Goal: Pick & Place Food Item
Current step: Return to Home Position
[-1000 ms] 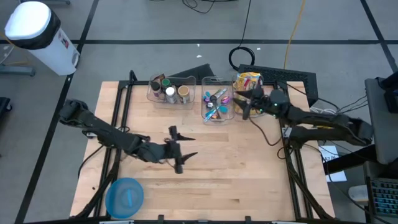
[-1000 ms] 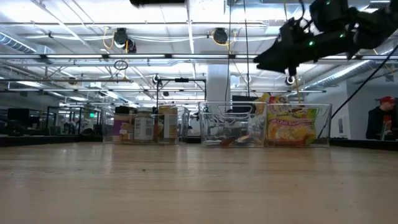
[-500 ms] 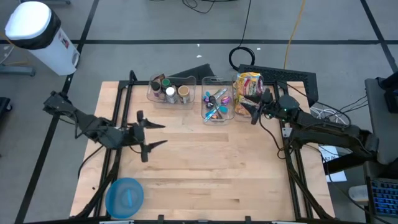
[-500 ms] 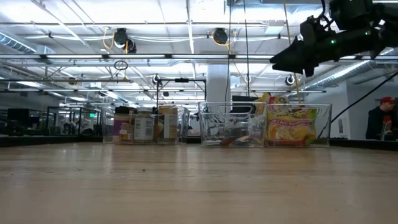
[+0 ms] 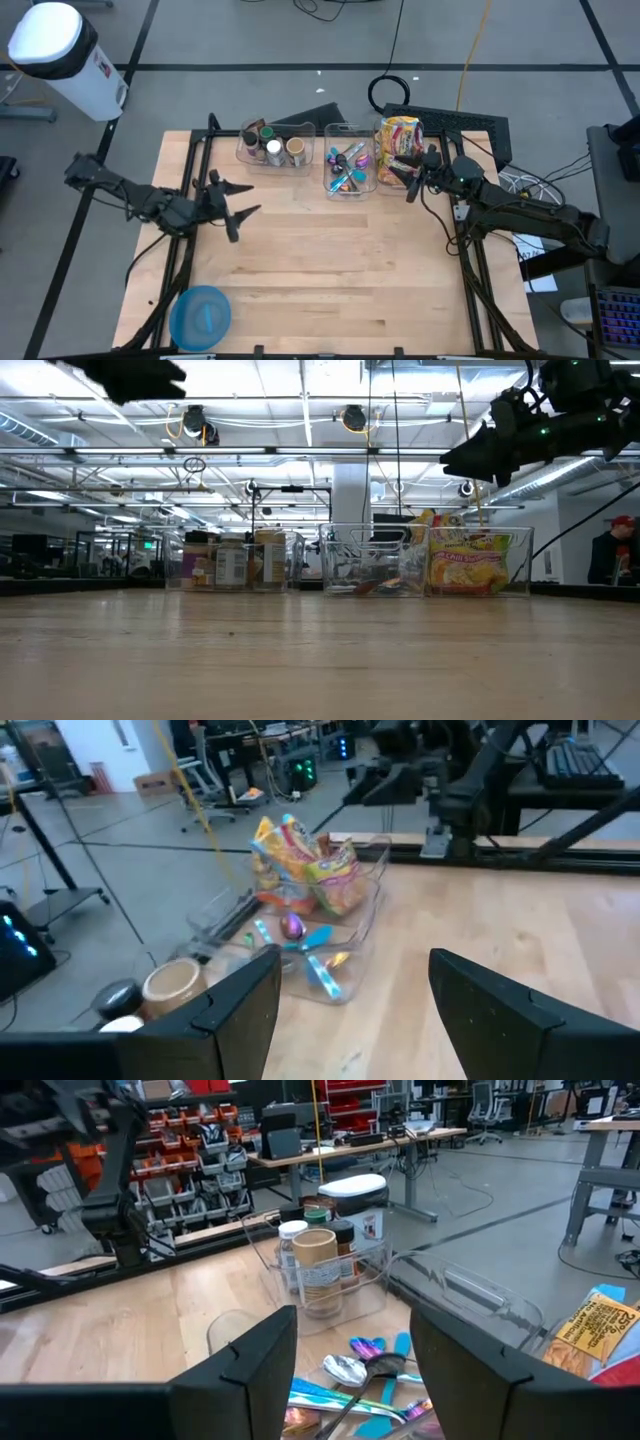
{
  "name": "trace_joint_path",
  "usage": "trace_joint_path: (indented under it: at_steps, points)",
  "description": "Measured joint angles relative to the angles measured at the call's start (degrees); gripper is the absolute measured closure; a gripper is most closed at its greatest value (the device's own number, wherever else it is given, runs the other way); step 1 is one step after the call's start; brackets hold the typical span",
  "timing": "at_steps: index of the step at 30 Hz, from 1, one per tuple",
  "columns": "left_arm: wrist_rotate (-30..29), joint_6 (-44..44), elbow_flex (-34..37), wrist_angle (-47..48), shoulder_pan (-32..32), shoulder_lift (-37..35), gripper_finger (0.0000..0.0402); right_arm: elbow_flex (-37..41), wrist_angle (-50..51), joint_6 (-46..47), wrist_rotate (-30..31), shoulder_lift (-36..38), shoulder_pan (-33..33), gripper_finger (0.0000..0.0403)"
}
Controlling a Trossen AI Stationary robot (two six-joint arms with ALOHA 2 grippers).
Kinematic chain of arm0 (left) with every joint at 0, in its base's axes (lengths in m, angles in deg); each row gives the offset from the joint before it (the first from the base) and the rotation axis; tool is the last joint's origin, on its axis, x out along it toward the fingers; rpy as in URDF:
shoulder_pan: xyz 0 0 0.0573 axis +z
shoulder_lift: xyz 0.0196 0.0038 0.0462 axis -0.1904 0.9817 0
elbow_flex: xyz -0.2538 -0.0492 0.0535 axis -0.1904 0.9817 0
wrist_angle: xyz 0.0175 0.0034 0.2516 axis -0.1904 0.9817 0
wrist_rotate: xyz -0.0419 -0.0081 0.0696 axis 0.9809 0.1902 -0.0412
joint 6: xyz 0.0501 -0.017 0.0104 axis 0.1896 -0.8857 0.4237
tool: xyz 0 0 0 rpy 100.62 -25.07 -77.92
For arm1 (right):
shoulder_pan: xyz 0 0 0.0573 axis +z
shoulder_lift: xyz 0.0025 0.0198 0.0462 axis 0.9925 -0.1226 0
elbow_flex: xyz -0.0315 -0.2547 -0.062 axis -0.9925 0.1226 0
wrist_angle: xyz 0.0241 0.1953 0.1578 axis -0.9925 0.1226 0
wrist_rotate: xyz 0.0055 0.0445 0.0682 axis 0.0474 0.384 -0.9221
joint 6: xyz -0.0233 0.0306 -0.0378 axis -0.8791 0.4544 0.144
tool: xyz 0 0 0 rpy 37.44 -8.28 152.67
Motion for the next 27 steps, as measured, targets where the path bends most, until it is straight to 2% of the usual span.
trace_joint_path:
  at_steps: [8,17,23,27]
  points:
    - [0.9,0.3,9.8,-1.8,3.9,-13.9,0.0139,0.0,0.1,0.0,-0.1,0.0,0.0,0.0217]
    - [2.3,1.5,17.8,-1.7,4.8,-29.9,0.0139,0.0,1.2,0.0,-0.1,0.0,0.0,0.0218]
    - [9.1,3.5,21.0,-2.3,4.8,-37.6,0.0140,0.0,1.3,0.0,-0.1,0.0,0.0,0.0218]
    - [12.0,4.6,23.1,-2.6,4.9,-38.9,0.0139,0.0,1.3,0.0,-0.1,0.0,0.0,0.0216]
